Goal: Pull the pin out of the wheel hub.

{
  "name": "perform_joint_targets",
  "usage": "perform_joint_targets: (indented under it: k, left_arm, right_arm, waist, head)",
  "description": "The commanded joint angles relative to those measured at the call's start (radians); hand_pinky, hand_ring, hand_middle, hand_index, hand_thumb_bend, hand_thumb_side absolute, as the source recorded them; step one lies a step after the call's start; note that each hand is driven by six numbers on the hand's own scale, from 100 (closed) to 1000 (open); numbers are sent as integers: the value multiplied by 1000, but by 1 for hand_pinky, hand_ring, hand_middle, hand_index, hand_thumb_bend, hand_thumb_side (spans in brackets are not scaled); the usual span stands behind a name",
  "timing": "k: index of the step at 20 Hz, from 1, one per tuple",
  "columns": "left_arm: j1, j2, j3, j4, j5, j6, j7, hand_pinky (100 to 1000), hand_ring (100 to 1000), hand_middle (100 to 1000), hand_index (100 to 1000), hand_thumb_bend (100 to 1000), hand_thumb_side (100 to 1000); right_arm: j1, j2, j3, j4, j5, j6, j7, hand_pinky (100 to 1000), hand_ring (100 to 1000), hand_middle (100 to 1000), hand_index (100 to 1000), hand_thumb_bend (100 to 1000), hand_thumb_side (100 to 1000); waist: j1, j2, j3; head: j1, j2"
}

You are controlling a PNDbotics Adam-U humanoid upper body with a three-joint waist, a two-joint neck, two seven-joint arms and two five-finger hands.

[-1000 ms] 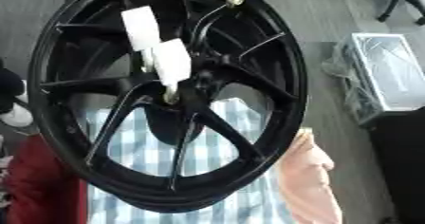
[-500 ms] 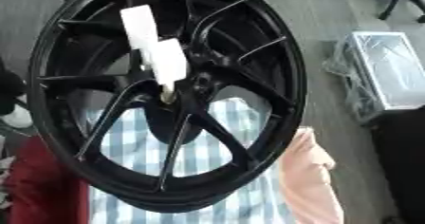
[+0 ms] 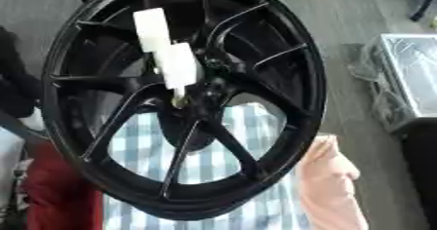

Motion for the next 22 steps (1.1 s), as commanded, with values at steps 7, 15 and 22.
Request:
perform_joint_targets:
  k: [7, 15, 22]
  left_arm:
    - [-10, 16, 9, -21, -2, -11, -3, 819, 745, 709, 748, 125, 761]
    - [-11, 13, 4, -20, -3, -11, -10, 821, 747, 710, 748, 126, 761]
    - [-12, 12, 0, -22, -2, -9, -15, 823, 747, 710, 747, 124, 760]
  right_arm:
    - [13, 237, -69, -23, 242, 1, 126, 865, 932, 947, 1000, 100, 741]
    - [6, 286, -83, -23, 203, 19, 115, 861, 929, 943, 1000, 100, 727]
    - [-20, 283, -84, -23, 28, -85, -78, 741, 744, 707, 930, 100, 525]
  waist:
    - [20, -14, -14]
    - [23, -16, -13]
    - [22, -18, -9]
  head:
    - [21, -18]
    - [23, -17]
    - [28, -20]
